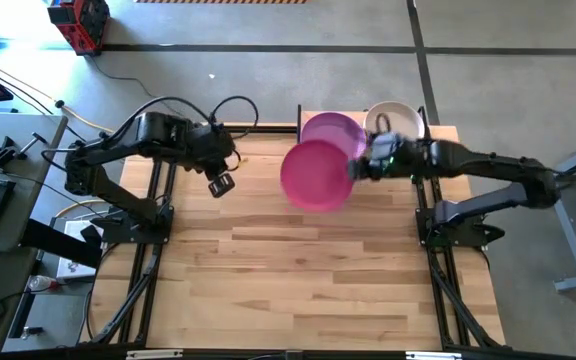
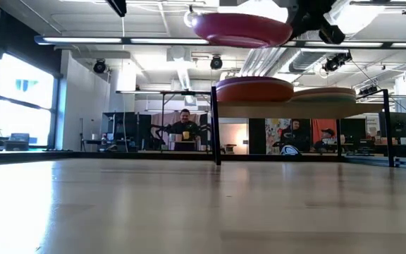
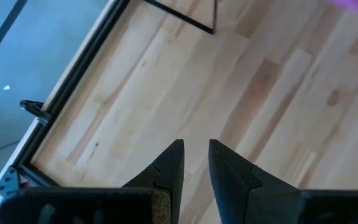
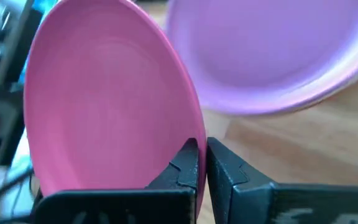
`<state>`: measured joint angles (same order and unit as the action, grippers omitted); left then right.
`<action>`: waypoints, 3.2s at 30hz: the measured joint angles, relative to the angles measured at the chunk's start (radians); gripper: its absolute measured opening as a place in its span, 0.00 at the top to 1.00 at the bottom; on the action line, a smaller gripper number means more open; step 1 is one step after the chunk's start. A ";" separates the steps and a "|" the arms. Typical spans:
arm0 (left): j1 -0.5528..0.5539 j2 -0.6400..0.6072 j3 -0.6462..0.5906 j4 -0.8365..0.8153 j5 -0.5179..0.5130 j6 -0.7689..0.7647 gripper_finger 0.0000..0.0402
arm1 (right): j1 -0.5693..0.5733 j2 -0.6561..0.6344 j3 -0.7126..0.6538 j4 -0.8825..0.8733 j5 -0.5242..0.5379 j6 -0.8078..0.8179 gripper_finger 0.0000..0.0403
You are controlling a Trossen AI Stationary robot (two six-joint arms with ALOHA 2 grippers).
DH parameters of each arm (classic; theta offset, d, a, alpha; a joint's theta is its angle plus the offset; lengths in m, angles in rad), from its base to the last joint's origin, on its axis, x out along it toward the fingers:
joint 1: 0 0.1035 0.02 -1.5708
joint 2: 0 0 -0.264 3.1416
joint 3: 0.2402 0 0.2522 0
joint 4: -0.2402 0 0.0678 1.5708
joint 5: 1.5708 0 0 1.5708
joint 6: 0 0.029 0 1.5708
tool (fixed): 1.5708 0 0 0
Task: Place and stack plates onto a shelf
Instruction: Stack the pink plate on top of the violet plate on the shelf, then adjust the stacked plate on the shelf
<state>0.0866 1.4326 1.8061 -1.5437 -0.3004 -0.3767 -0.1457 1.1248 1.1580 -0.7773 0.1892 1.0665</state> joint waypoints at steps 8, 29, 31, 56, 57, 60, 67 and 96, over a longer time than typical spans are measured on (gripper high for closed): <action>0.103 0.000 0.000 0.002 0.000 0.028 0.84 | -0.332 -0.025 0.000 -0.050 -0.155 -0.098 1.00; 0.262 0.000 0.000 0.077 0.010 0.107 0.84 | -0.556 0.121 0.000 -0.006 -0.248 -0.237 1.00; 0.269 0.000 0.000 0.077 0.010 0.118 0.84 | -0.562 0.129 0.000 -0.010 -0.247 -0.237 1.00; 0.293 0.000 0.000 0.075 0.010 0.144 0.84 | -0.564 0.139 0.000 -0.011 -0.174 -0.233 0.93; 0.293 0.000 0.000 0.075 0.010 0.144 0.84 | -0.564 0.139 0.000 -0.011 -0.173 -0.233 0.91; 0.293 0.000 0.000 0.076 0.010 0.144 0.84 | -0.564 0.138 0.000 -0.010 -0.171 -0.232 0.84; 0.293 0.000 0.000 0.076 0.010 0.145 0.84 | -0.594 0.075 0.000 0.028 -0.245 -0.230 0.76; 0.293 0.000 0.000 0.104 0.010 0.145 0.84 | -0.165 0.158 0.000 0.062 -0.268 0.007 0.78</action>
<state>0.3794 1.4324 1.8061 -1.4399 -0.2905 -0.2317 -0.3110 1.2824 1.1584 -0.7151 -0.0788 1.0736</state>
